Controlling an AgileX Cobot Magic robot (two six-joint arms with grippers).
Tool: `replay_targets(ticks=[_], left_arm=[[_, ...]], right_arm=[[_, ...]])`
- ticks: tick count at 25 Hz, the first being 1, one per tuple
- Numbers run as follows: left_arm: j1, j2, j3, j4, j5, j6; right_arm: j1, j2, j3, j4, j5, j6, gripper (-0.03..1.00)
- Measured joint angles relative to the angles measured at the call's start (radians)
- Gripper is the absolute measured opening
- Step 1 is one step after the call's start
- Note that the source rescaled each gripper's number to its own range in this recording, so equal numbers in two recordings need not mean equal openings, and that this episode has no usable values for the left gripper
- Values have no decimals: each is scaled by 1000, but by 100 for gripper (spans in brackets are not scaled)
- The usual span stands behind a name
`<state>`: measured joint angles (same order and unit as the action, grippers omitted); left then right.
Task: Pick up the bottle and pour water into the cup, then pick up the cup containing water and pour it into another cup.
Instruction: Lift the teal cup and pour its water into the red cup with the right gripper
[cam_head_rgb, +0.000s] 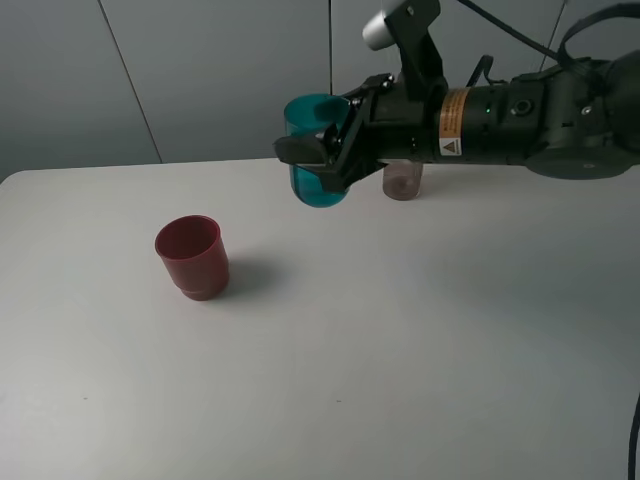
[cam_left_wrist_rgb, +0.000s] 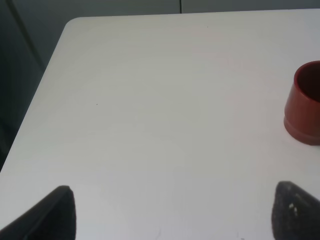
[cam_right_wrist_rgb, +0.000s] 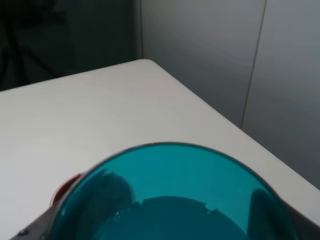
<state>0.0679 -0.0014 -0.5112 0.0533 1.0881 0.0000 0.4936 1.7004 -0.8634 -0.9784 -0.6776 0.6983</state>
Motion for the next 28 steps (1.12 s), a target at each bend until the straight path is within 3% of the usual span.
replay_targets(ticks=[17,28], left_arm=[[0,0,0,0,0,7],[0,0,0,0,0,7]], right_arm=[[119,398,-562,-227,102,325,9],[133,536,-750,-335,186,352,9]])
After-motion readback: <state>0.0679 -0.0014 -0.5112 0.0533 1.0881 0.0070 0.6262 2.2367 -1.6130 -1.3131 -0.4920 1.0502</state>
